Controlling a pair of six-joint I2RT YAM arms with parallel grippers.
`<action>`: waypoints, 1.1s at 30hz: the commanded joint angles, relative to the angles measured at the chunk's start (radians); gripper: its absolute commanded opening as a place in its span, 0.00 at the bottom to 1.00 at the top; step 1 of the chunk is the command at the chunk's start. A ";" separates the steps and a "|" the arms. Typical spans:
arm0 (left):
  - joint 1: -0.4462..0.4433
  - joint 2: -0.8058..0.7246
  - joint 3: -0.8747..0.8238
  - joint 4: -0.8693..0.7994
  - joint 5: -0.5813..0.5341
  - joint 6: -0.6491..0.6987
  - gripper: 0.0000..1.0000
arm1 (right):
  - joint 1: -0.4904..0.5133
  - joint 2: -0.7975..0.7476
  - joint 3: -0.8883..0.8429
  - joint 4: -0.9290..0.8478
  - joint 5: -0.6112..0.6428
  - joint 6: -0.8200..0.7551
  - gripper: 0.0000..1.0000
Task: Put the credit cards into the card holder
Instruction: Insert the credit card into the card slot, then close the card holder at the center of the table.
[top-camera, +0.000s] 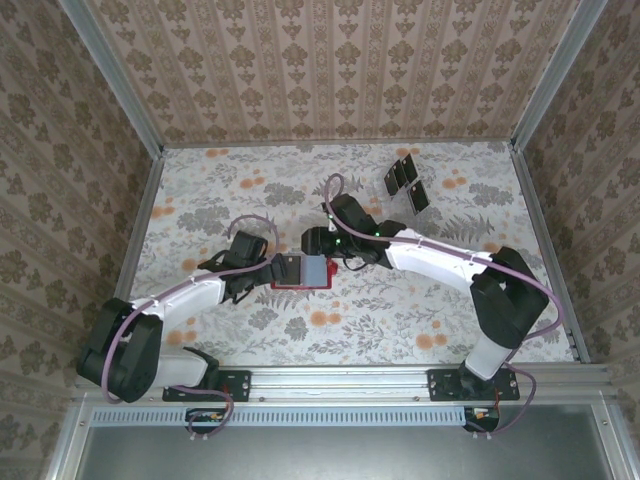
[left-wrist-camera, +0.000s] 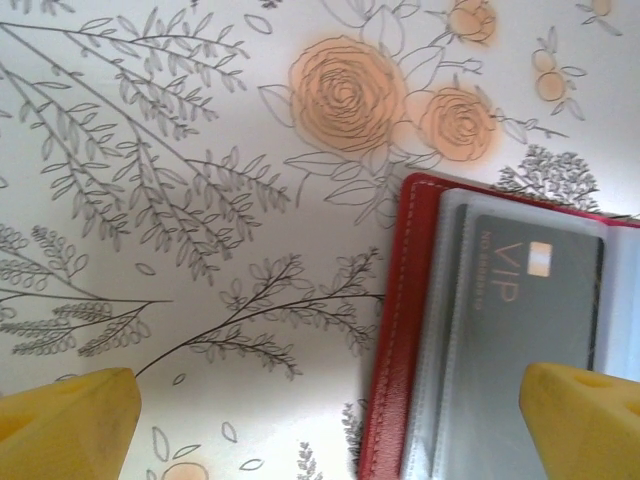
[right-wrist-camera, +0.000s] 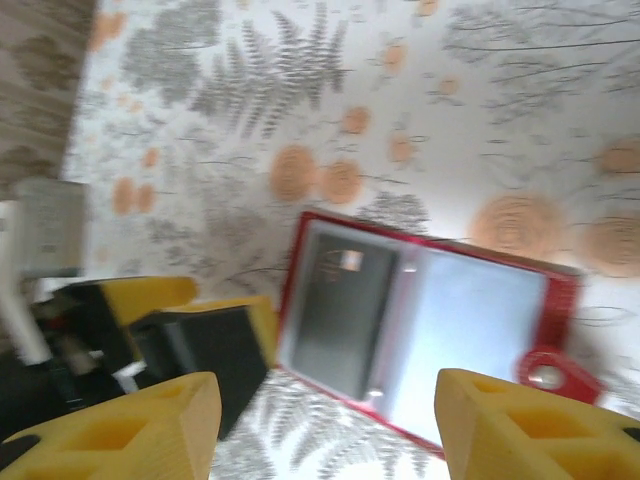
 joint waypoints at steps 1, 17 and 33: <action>0.013 -0.005 0.040 0.024 0.022 0.024 1.00 | 0.002 0.050 0.039 -0.219 0.178 -0.119 0.62; 0.027 0.038 0.070 0.061 0.060 0.025 1.00 | 0.049 0.255 0.143 -0.260 0.336 -0.179 0.58; 0.029 0.144 0.033 0.303 0.214 0.015 1.00 | -0.010 0.166 -0.033 -0.083 0.227 -0.108 0.05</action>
